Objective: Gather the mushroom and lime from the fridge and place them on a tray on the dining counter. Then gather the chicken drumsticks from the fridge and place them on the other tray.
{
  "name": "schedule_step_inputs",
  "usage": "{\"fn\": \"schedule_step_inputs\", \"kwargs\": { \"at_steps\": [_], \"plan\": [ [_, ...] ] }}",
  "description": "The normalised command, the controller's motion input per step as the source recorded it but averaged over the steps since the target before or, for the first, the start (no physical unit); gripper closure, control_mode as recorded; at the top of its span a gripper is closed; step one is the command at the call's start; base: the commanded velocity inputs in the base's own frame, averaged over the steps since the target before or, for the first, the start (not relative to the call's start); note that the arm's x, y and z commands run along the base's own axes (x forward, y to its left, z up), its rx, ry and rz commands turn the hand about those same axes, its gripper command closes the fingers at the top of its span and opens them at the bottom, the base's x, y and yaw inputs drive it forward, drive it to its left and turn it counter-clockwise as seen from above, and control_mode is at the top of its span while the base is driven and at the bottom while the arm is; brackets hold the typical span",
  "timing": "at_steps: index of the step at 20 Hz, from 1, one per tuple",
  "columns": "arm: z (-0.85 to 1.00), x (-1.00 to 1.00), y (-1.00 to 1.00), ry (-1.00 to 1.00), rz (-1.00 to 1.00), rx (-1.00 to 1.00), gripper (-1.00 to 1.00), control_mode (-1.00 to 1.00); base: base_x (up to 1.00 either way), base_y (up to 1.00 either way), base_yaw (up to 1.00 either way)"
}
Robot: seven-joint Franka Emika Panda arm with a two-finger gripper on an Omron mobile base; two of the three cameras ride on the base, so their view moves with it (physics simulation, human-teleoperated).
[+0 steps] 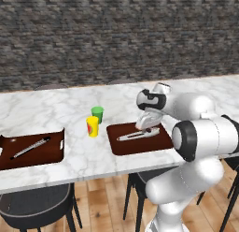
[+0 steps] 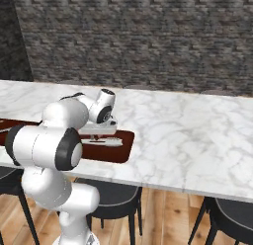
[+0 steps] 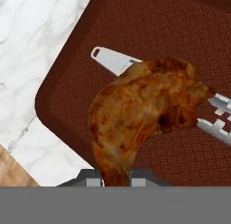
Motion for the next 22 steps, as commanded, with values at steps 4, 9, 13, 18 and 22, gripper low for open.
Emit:
{"fn": "schedule_step_inputs", "kwargs": {
  "at_steps": [4, 9, 13, 18, 22],
  "plan": [
    [-0.48, 0.16, 0.11, 0.07, 0.13, 0.00, 1.00, -1.00, 0.00, 0.00, 0.00],
    [-0.41, 0.16, 0.07, 0.06, 0.13, 0.00, 1.00, -1.00, 0.00, 0.00, 0.00],
    [-0.35, 0.17, 0.04, 0.06, 0.13, 0.00, 1.00, -1.00, 0.00, 0.00, 0.00],
    [-0.32, 0.11, 0.07, 0.05, 0.12, 0.00, -1.00, -1.00, 0.00, 0.00, 0.00],
    [-0.09, -0.06, 0.05, 0.00, 0.10, 0.00, -1.00, -1.00, 0.00, 0.00, 0.00]
  ]
}}
